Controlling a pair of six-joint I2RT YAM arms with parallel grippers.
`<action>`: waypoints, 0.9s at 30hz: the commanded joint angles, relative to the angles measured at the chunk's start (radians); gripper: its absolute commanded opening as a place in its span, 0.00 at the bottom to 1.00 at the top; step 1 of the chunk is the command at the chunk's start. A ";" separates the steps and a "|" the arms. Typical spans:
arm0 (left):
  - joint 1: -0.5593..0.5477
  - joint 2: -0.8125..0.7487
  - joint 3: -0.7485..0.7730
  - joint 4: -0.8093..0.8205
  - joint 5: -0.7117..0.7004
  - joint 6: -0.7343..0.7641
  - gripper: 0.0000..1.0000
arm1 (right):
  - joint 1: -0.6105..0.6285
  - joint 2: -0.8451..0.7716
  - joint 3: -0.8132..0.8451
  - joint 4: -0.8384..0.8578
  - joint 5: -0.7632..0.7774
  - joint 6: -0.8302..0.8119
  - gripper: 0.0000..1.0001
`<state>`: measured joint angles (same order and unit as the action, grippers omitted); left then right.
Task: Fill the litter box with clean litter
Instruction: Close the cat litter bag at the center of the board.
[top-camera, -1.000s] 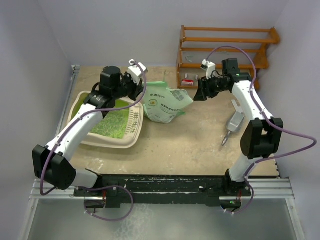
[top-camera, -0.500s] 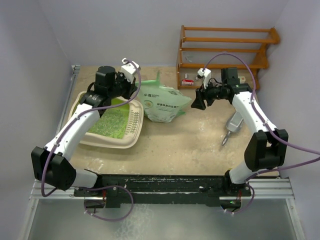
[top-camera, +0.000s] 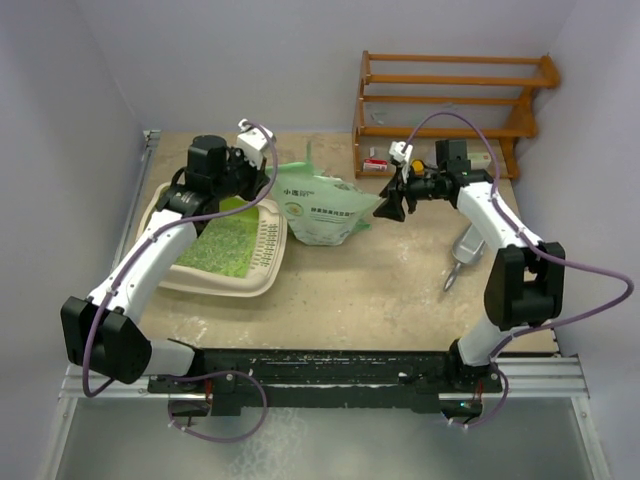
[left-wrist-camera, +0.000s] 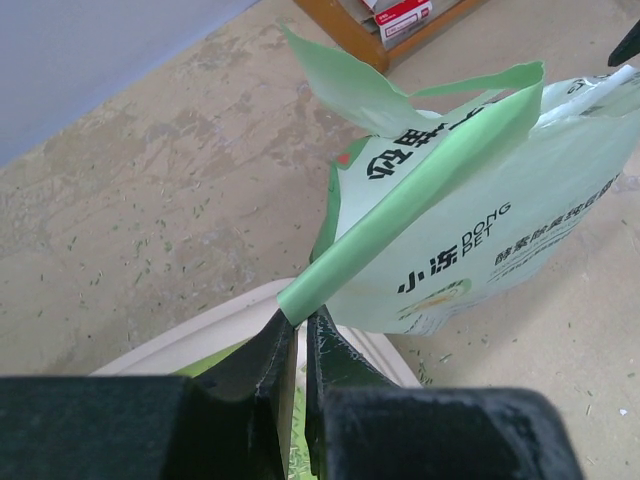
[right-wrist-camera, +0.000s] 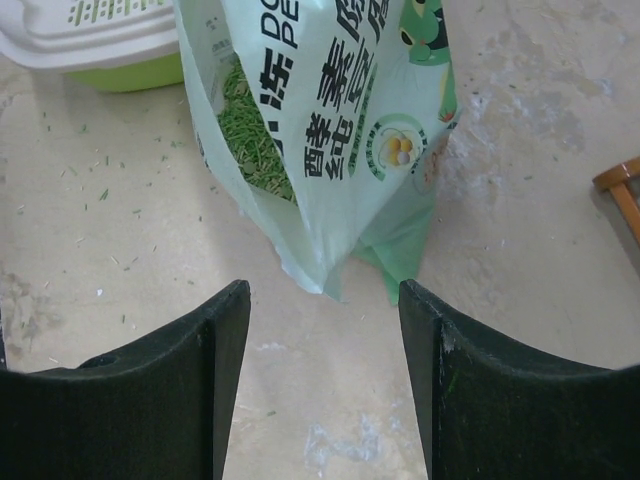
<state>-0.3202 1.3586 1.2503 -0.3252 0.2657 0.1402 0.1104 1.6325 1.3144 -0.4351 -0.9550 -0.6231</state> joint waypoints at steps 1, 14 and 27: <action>0.031 -0.032 -0.005 0.023 -0.046 -0.007 0.03 | 0.012 0.029 0.050 -0.011 -0.104 -0.110 0.63; 0.071 0.013 0.017 0.028 -0.029 -0.013 0.03 | 0.035 0.080 0.077 0.100 -0.146 -0.016 0.54; 0.080 -0.018 -0.002 0.083 0.108 -0.018 0.29 | 0.058 0.024 0.045 -0.143 -0.142 -0.166 0.00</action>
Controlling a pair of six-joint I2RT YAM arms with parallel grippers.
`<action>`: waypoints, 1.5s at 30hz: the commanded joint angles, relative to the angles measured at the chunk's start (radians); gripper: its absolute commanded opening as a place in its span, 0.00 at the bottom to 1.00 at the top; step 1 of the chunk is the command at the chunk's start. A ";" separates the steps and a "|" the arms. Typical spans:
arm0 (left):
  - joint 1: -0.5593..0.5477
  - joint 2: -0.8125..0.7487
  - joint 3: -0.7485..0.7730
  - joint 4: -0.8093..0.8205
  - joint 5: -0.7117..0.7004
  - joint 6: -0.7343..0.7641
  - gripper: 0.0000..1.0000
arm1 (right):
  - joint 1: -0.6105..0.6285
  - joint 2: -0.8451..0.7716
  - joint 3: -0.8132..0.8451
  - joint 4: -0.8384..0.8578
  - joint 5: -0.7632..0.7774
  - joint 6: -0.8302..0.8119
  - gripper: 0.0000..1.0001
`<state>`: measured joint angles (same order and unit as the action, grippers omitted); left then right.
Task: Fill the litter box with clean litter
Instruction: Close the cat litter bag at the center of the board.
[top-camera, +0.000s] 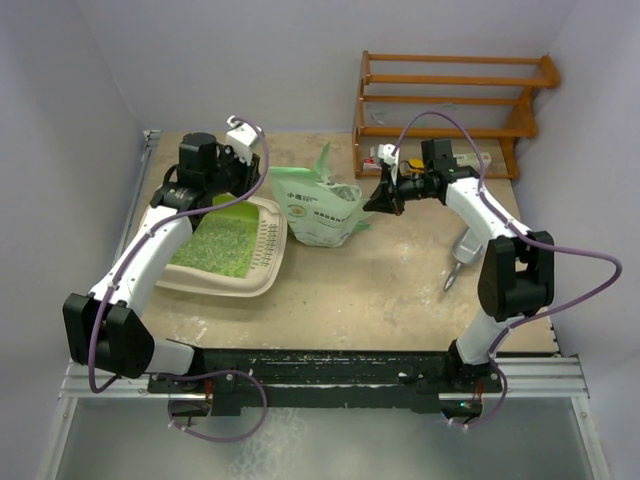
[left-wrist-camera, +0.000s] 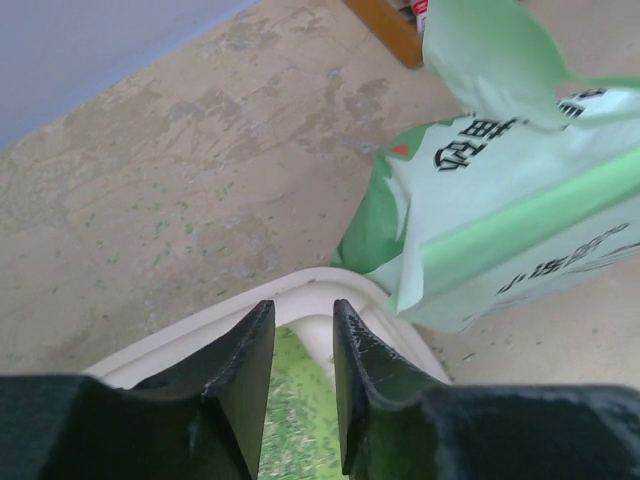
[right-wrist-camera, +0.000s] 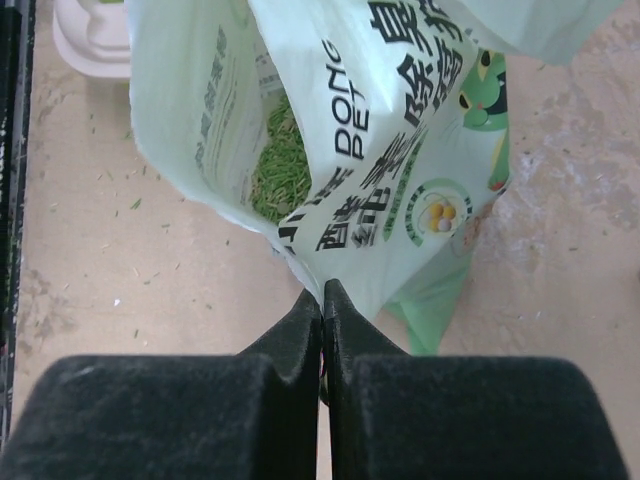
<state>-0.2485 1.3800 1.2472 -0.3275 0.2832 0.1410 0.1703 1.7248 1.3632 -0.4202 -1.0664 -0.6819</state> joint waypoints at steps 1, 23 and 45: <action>0.008 -0.048 -0.013 0.106 0.112 -0.023 0.34 | -0.005 -0.082 -0.020 -0.170 -0.028 -0.115 0.00; 0.048 -0.206 -0.160 0.070 0.417 0.137 0.49 | -0.047 -0.076 0.033 -0.253 0.009 -0.114 0.00; 0.046 0.056 -0.191 0.753 0.730 -0.298 0.48 | -0.071 -0.134 0.002 -0.333 0.021 -0.154 0.00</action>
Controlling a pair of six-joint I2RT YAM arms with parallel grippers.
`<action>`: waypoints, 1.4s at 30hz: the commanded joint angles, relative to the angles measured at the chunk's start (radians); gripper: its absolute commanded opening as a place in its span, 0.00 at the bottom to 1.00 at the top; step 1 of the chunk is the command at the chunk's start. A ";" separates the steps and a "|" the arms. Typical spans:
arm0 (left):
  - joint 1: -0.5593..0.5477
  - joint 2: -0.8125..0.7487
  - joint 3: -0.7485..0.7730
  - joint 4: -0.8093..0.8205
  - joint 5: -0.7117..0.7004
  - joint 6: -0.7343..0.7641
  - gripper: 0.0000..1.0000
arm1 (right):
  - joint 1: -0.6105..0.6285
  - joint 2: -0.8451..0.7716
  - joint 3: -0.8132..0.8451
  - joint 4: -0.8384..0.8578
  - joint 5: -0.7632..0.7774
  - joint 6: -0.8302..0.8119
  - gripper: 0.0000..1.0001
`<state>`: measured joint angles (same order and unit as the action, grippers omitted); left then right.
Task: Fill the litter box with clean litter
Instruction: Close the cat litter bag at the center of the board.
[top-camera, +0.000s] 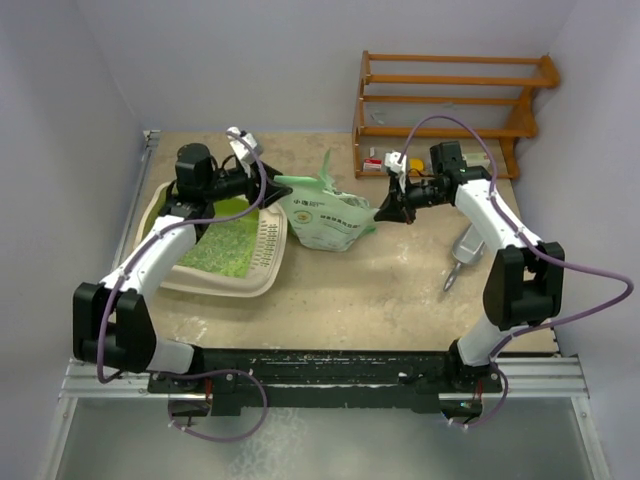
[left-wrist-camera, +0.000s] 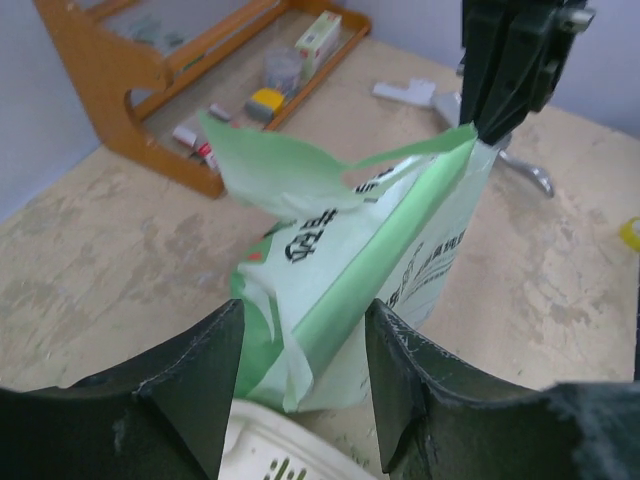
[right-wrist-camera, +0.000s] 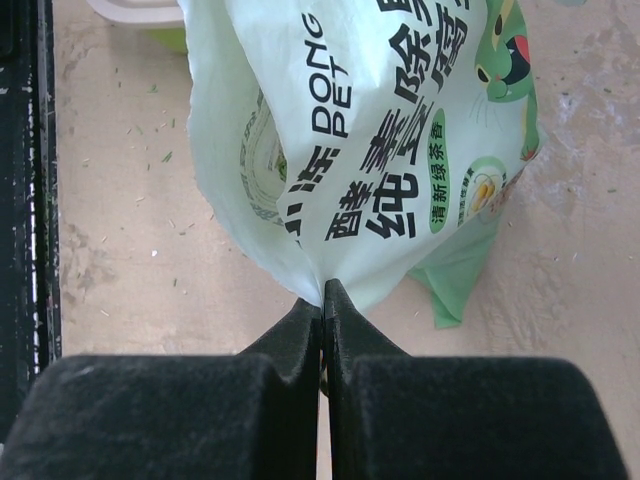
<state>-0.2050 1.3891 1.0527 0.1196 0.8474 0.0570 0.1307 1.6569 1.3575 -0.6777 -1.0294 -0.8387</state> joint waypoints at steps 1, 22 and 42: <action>0.003 0.070 0.009 0.352 0.203 -0.265 0.47 | -0.033 -0.064 0.011 -0.065 -0.009 0.039 0.00; -0.067 0.404 0.421 -0.420 0.245 -0.075 0.03 | -0.181 -0.063 0.008 -0.577 0.010 -0.182 0.00; -0.165 0.417 0.580 -0.933 -0.387 0.067 0.03 | -0.183 0.077 0.088 -0.585 0.116 0.124 0.00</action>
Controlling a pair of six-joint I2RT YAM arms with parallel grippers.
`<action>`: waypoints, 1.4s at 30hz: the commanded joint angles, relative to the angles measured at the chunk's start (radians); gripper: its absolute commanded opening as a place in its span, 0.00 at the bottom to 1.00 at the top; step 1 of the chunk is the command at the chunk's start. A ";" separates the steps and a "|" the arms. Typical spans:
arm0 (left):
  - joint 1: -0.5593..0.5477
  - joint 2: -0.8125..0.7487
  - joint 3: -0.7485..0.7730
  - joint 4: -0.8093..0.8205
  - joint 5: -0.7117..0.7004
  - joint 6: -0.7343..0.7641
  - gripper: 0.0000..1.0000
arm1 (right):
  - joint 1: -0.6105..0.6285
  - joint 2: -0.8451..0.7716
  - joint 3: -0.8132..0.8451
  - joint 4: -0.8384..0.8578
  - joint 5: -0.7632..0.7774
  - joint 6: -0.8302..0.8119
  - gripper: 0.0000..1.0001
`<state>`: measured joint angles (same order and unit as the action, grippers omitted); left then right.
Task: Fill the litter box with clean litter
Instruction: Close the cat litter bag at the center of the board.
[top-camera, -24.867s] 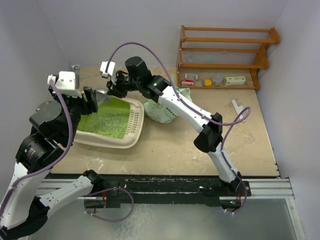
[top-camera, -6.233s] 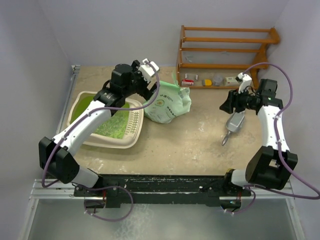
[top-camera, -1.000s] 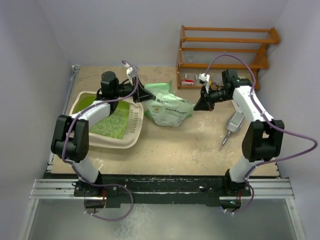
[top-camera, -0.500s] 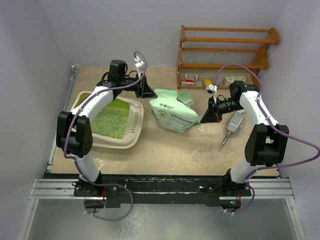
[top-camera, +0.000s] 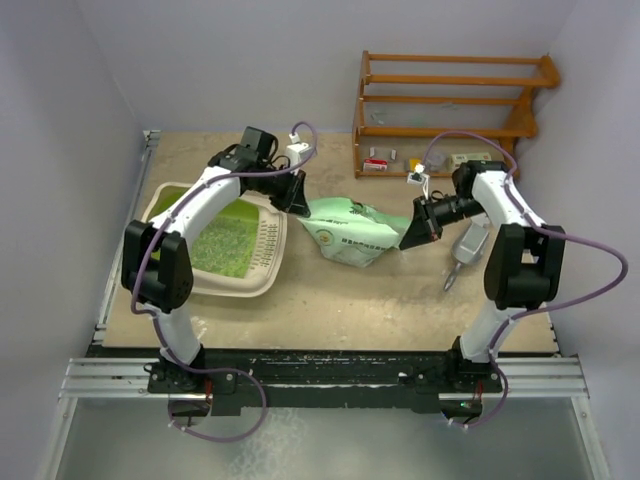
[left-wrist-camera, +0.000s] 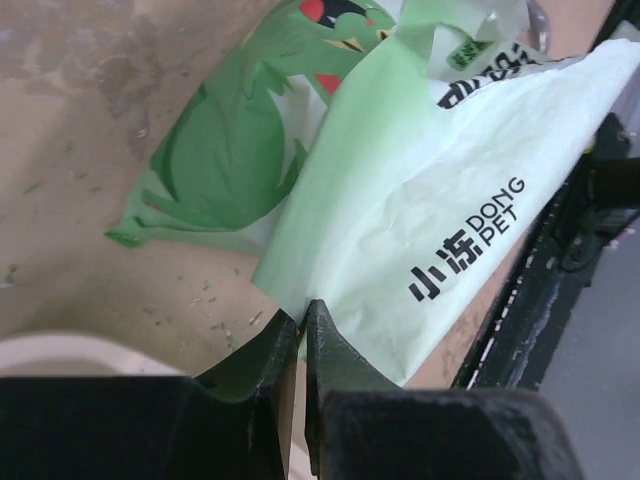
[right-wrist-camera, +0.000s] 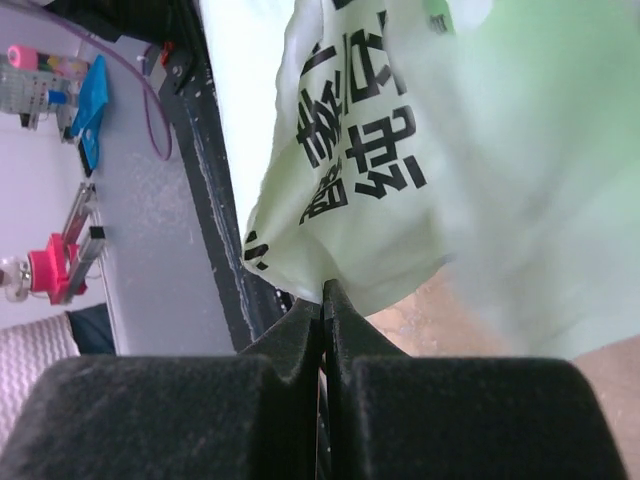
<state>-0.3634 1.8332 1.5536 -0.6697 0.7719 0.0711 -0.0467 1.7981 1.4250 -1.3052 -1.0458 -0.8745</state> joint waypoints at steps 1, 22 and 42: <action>-0.009 -0.049 0.087 -0.151 -0.381 0.048 0.03 | -0.005 -0.089 0.006 0.078 0.165 0.204 0.00; -0.269 -0.641 -0.233 0.362 -0.553 0.294 0.34 | -0.001 0.033 0.136 -0.254 0.071 0.154 0.00; -0.523 -0.377 -0.216 0.302 -0.538 0.815 0.43 | 0.014 0.036 0.242 -0.266 0.235 0.194 0.00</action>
<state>-0.8864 1.4437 1.2732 -0.3435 0.1593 0.7807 -0.0288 1.8542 1.6318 -1.4536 -0.8555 -0.7033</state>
